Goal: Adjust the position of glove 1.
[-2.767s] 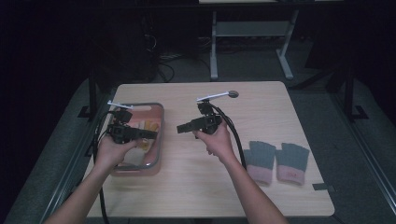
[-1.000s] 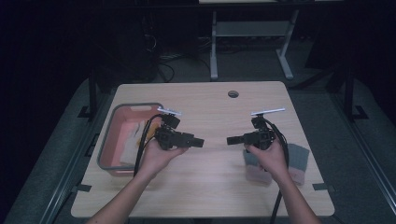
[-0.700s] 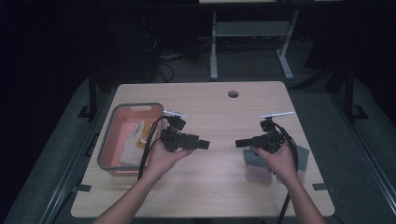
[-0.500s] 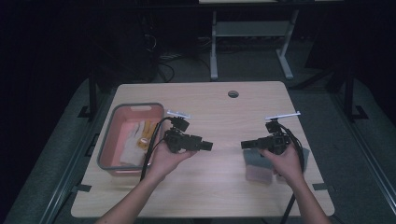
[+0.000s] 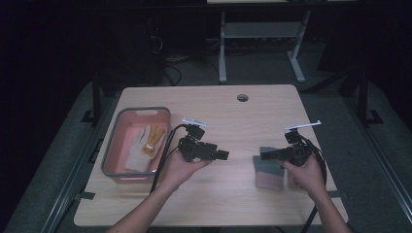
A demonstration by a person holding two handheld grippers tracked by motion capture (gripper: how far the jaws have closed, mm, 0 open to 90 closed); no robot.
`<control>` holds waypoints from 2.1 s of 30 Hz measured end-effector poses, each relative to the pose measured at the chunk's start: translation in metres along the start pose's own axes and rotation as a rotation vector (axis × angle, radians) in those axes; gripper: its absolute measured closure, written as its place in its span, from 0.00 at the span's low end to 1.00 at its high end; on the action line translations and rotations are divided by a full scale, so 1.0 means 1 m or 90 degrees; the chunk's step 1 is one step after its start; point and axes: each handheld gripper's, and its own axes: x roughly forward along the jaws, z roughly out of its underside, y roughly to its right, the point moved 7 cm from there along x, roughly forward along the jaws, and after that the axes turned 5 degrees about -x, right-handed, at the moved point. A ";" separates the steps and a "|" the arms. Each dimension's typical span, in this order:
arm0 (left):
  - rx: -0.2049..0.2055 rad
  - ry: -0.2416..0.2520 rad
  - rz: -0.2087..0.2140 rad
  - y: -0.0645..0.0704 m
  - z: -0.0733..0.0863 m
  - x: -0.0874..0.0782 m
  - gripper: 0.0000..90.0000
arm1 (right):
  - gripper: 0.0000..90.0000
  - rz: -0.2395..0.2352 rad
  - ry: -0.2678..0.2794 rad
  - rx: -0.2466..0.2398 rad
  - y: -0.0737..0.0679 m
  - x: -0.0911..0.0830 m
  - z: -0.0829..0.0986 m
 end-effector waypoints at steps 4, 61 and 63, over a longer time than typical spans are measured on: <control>-0.002 -0.002 -0.001 0.002 0.001 0.005 0.32 | 0.54 0.021 -0.003 -0.003 0.007 -0.006 0.006; 0.019 -0.036 0.019 0.021 0.022 0.062 0.32 | 0.71 0.306 -0.093 -0.024 0.088 -0.030 0.064; 0.020 -0.034 0.019 0.021 0.021 0.062 0.32 | 0.77 0.308 -0.095 -0.024 0.089 -0.030 0.064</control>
